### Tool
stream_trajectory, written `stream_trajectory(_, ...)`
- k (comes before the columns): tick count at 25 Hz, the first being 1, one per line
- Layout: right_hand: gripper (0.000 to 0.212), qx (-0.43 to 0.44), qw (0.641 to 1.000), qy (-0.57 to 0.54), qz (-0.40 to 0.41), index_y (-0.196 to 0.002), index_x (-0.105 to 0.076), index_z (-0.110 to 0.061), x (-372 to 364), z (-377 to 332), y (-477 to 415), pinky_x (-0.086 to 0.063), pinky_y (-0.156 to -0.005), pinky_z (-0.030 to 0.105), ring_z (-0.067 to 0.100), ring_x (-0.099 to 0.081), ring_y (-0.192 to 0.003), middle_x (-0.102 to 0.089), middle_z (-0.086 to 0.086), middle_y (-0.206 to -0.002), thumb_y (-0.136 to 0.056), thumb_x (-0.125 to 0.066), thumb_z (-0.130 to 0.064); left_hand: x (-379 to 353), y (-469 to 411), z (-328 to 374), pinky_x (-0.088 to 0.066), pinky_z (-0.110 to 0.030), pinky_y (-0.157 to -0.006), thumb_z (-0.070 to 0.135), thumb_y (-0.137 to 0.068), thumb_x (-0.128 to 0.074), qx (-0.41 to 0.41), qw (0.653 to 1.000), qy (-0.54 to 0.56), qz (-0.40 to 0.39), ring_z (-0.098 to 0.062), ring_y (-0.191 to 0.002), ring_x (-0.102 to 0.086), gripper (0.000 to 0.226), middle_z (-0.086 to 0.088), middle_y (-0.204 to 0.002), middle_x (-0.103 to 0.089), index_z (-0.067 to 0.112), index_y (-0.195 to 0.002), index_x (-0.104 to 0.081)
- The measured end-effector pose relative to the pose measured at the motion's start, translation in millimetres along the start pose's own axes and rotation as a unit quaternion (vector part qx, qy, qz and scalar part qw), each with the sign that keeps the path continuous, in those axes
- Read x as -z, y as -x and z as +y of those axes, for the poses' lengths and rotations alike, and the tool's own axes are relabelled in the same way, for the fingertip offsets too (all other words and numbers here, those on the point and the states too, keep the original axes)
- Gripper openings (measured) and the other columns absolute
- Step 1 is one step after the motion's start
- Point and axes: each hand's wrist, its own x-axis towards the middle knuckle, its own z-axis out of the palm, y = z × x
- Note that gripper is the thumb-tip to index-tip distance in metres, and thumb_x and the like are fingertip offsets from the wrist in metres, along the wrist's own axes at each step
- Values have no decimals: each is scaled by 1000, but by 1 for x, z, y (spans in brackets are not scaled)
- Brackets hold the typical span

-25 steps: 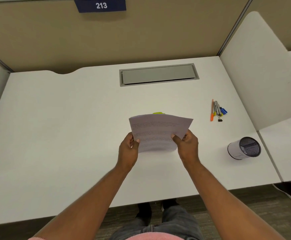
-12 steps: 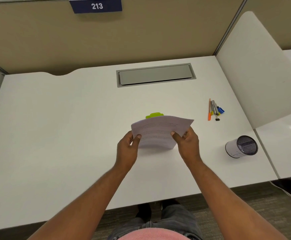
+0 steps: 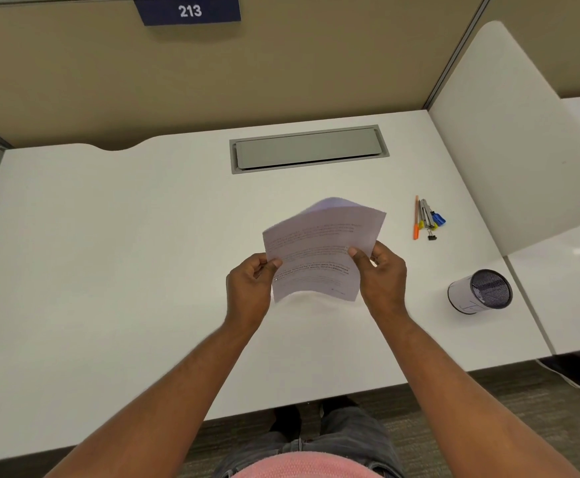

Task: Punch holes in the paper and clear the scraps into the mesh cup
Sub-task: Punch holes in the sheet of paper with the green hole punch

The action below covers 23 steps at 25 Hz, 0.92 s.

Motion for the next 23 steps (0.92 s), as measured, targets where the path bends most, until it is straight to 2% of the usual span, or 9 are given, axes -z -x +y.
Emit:
stream_trajectory(3, 22, 10, 1000, -9, -5, -94, -74, -51, -1, -6, 0, -62, -86, 42, 15, -75, -94, -78, -16, -97, -93, -67, -30, -1, 2, 6, -53, -10, -76, 15, -99, -66, -13, 1000, 10, -5, -2, -91, -74, 14, 14, -96, -80, 23, -102, -77)
stream_trajectory(6, 24, 22, 1000, -5, 1, -94, -74, -50, 0, -8, 0, -62, -83, 39, 15, -75, -93, -78, -16, -96, -93, -65, -27, 0, 3, 10, -54, -11, -79, 16, -100, -64, -34, 999, 9, -7, -2, -94, -74, 18, 16, -100, -79, 30, -104, -75)
stream_trajectory(9, 24, 38, 999, -14, 1, -99, -73, -46, 2, -4, 3, -59, -74, 21, 7, -73, -91, -77, -18, -98, -95, -65, -24, 3, 6, 9, -54, -11, -78, 17, -100, -64, -43, 999, 11, -5, -1, -93, -73, 23, 18, -99, -78, 37, -102, -74)
stream_trajectory(11, 24, 26, 1000, -15, 0, -103, -73, -41, 2, 3, 6, -57, -72, 18, 6, -72, -90, -77, -18, -96, -97, -66, -19, 3, 10, 4, -56, -16, -77, 19, -101, -63, -38, 999, -5, -8, -4, -90, -73, 30, 17, -96, -78, 46, -94, -73)
stream_trajectory(14, 22, 10, 1000, -7, -3, -104, -73, -36, 0, 11, 9, -56, -72, 17, 6, -72, -88, -77, -18, -94, -96, -68, -17, 0, 14, -2, -59, -32, -82, 24, -101, -62, -32, 999, -28, -1, -17, -92, -73, 32, 9, -94, -78, 49, -86, -72)
stream_trajectory(18, 22, 18, 999, -32, -20, -97, -74, -44, 4, 15, 4, -56, -76, 16, 4, -72, -92, -78, -19, -97, -93, -69, -23, -3, 20, -1, -56, -15, -80, 29, -100, -62, -50, 998, -22, 8, -4, -96, -73, 25, 17, -100, -78, 52, -97, -73)
stream_trajectory(21, 25, -11, 997, -35, -62, -104, -75, -35, 9, 24, -1, -58, -89, 26, 7, -73, -100, -79, -16, -101, -93, -70, -14, -8, 26, -5, -54, -13, -82, 22, -101, -63, -20, 999, -33, 34, 0, -97, -72, 27, 22, -100, -77, 48, -102, -71)
stream_trajectory(23, 25, -17, 997, -34, -70, -103, -76, -34, 13, 27, -4, -56, -93, 28, 8, -73, -101, -79, -15, -100, -94, -70, -11, -14, 31, -4, -52, -11, -80, 19, -102, -62, -4, 997, -47, 57, 4, -93, -70, 28, 28, -96, -76, 47, -101, -69)
